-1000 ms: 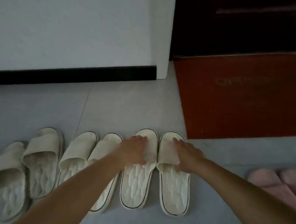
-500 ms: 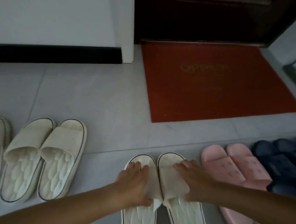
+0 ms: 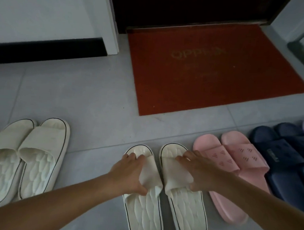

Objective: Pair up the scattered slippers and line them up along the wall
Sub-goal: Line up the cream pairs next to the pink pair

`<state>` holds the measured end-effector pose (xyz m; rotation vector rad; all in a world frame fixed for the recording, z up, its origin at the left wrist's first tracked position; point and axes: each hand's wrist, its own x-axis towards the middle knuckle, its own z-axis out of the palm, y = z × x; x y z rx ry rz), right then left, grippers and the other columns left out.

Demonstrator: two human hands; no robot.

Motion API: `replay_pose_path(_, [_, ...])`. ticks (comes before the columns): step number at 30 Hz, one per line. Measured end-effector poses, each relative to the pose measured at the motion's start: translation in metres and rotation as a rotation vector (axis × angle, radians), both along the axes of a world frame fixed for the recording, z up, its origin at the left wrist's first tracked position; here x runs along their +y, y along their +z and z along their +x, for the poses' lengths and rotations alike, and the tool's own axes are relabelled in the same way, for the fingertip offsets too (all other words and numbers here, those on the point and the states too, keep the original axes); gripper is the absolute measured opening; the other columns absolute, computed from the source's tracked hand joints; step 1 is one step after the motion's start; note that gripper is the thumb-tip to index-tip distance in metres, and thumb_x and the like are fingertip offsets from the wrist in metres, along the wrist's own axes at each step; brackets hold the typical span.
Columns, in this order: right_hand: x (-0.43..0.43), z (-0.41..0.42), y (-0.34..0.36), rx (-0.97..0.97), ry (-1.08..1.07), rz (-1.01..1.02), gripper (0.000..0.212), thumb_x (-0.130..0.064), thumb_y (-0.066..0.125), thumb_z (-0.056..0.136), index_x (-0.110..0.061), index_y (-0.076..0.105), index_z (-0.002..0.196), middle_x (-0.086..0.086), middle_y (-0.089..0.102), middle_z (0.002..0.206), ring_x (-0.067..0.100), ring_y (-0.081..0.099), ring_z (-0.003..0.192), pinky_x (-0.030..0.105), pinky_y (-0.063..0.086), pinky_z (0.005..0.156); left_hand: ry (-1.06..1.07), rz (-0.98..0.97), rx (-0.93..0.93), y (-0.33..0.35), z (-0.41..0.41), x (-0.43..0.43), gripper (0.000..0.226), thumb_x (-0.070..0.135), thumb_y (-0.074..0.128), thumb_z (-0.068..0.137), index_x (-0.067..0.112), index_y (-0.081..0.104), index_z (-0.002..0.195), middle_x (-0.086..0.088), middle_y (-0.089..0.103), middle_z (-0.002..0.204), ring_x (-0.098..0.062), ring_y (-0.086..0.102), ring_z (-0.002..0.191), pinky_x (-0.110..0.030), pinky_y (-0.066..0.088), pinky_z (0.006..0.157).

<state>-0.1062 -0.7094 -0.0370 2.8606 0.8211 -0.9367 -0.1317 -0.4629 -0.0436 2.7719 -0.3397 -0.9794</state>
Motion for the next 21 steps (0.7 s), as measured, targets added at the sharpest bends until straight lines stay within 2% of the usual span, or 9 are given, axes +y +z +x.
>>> replay_pose_path(4, [-0.006, 0.001, 0.006, 0.015, -0.016, 0.001, 0.082, -0.040, 0.071, 0.067, -0.029, 0.028, 0.136, -0.001, 0.036, 0.132, 0.023, 0.039, 0.119, 0.041, 0.047, 0.091, 0.024, -0.028, 0.006, 0.002, 0.003, -0.015, 0.076, 0.055, 0.072, 0.054, 0.021, 0.037, 0.112, 0.000, 0.041, 0.107, -0.023, 0.041, 0.105, -0.032, 0.040, 0.075])
replay_pose_path(9, [-0.005, 0.000, 0.005, 0.005, -0.017, 0.002, 0.084, -0.042, 0.072, 0.066, -0.029, 0.027, 0.135, -0.002, 0.036, 0.131, 0.023, 0.039, 0.119, 0.041, 0.047, 0.091, -0.001, -0.001, 0.031, 0.005, 0.005, -0.018, 0.076, 0.052, 0.073, 0.056, 0.020, 0.037, 0.115, -0.003, 0.042, 0.112, -0.025, 0.040, 0.109, -0.035, 0.043, 0.081])
replay_pose_path(14, [-0.004, 0.001, 0.002, -0.022, -0.013, 0.004, 0.083, -0.044, 0.073, 0.062, -0.030, 0.028, 0.131, -0.001, 0.038, 0.128, 0.025, 0.040, 0.116, 0.036, 0.043, 0.083, 0.000, -0.006, 0.034, 0.007, 0.005, -0.015, 0.080, 0.049, 0.073, 0.056, 0.020, 0.037, 0.120, -0.002, 0.042, 0.112, -0.023, 0.039, 0.109, -0.033, 0.043, 0.080])
replay_pose_path(21, [-0.002, 0.004, 0.002, -0.025, -0.019, -0.019, 0.085, -0.040, 0.074, 0.061, -0.029, 0.028, 0.132, 0.000, 0.039, 0.128, 0.026, 0.041, 0.115, 0.035, 0.041, 0.082, -0.022, -0.023, 0.019, 0.007, 0.005, -0.014, 0.077, 0.048, 0.074, 0.055, 0.020, 0.038, 0.116, 0.000, 0.040, 0.107, -0.023, 0.039, 0.107, -0.032, 0.040, 0.076])
